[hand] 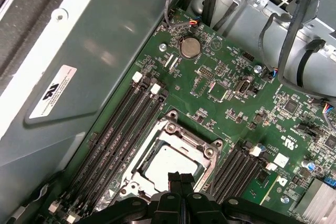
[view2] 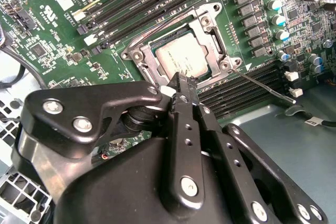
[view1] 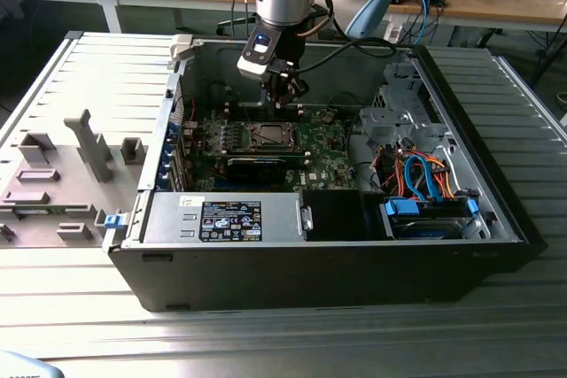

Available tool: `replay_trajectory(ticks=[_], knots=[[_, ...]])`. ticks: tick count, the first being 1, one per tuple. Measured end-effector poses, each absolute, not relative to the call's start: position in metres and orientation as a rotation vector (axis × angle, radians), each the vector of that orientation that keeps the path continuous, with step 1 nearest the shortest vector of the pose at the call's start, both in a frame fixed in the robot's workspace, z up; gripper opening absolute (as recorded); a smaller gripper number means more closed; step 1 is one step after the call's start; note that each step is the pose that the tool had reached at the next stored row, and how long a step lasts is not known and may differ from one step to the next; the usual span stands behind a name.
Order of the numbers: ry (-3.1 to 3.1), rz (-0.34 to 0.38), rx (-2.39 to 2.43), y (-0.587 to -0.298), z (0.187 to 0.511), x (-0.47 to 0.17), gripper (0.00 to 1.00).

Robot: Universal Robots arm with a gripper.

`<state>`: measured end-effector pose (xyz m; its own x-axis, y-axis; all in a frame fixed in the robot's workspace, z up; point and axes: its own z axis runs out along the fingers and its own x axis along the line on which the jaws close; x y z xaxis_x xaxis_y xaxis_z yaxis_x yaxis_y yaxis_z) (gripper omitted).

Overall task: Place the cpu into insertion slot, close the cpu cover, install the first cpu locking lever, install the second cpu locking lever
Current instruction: 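Install the first cpu locking lever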

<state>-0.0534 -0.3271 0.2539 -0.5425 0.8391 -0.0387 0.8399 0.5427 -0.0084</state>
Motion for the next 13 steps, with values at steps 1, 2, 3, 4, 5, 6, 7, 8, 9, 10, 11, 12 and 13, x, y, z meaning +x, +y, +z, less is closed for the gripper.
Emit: replay_trajectory(ticks=[1, 2, 3, 4, 5, 6, 7, 8, 9, 10, 11, 12, 13], knots=[[2.733, -0.040, 1.487, -0.3271, 0.2539, -0.0534, 0.11], [2.734, -0.040, 1.486, -0.3271, 0.2539, -0.0534, 0.11], [2.734, -0.040, 1.485, -0.3271, 0.2539, -0.0534, 0.11], [2.734, -0.040, 1.485, -0.3271, 0.2539, -0.0534, 0.11], [2.735, -0.040, 1.484, -0.3271, 0.2539, -0.0534, 0.11], [2.735, -0.040, 1.483, -0.3271, 0.2539, -0.0534, 0.11], [2.736, -0.040, 1.482, -0.3271, 0.2539, -0.0534, 0.11], [2.736, -0.040, 1.482, -0.3271, 0.2539, -0.0534, 0.11], [2.736, -0.040, 1.481, -0.3271, 0.2539, -0.0534, 0.11], [2.737, -0.040, 1.480, -0.3271, 0.2539, -0.0534, 0.11], [2.737, -0.040, 1.480, -0.3271, 0.2539, -0.0534, 0.11], [2.738, -0.040, 1.479, -0.3271, 0.2539, -0.0534, 0.11], [2.738, -0.040, 1.477, -0.3271, 0.2539, -0.0534, 0.11]])
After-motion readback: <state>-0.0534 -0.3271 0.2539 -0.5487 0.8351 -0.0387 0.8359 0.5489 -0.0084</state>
